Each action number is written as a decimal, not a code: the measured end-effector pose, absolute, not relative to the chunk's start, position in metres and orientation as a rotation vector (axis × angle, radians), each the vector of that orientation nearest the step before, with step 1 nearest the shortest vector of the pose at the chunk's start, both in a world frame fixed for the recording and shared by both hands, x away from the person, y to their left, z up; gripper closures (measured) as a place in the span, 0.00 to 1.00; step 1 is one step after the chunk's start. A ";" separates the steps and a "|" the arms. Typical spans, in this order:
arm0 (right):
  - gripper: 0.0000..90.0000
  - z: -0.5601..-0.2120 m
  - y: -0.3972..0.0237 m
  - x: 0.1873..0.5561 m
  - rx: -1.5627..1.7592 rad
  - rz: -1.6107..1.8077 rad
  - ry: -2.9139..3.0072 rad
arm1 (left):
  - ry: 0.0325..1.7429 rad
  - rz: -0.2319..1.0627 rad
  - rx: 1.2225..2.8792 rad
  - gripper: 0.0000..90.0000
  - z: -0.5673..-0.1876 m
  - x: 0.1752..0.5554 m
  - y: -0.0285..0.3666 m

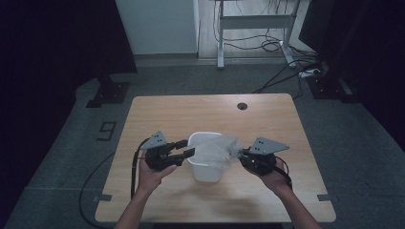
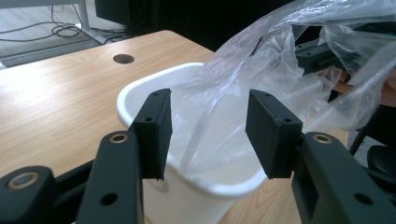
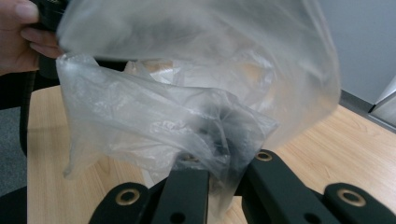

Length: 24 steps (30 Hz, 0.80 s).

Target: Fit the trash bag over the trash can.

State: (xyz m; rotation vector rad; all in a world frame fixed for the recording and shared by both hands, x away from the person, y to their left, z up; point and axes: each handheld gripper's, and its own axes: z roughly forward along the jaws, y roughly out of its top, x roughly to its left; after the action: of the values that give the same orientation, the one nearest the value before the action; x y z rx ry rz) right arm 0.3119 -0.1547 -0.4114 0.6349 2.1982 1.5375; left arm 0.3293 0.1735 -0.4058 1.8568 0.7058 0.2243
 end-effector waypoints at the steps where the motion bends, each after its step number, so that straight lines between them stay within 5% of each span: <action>1: 0.98 -0.411 -0.154 0.312 0.631 1.537 2.198 | 0.706 0.225 1.868 0.55 -0.405 0.330 0.170; 4: 0.97 -0.410 -0.153 0.311 0.624 1.545 2.194 | 0.701 0.238 1.901 0.59 -0.406 0.332 0.160; 7: 0.94 -0.409 -0.153 0.308 0.611 1.557 2.193 | 0.691 0.217 1.926 0.80 -0.409 0.333 0.155; 10: 0.75 -0.409 -0.155 0.303 0.587 1.576 2.202 | 0.686 0.173 1.934 0.96 -0.411 0.337 0.154; 15: 0.59 -0.406 -0.164 0.289 0.527 1.658 2.207 | 0.709 0.197 1.902 1.00 -0.410 0.338 0.160; 24: 0.50 -0.403 -0.183 0.282 0.571 1.719 2.215 | 0.745 0.203 1.865 1.00 -0.411 0.340 0.166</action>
State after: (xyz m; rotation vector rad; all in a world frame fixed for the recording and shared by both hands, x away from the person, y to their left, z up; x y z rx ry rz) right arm 0.2819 -0.1830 -0.4034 0.5714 2.2154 1.7188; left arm 0.3401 0.1657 -0.4113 1.8652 0.7453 0.2029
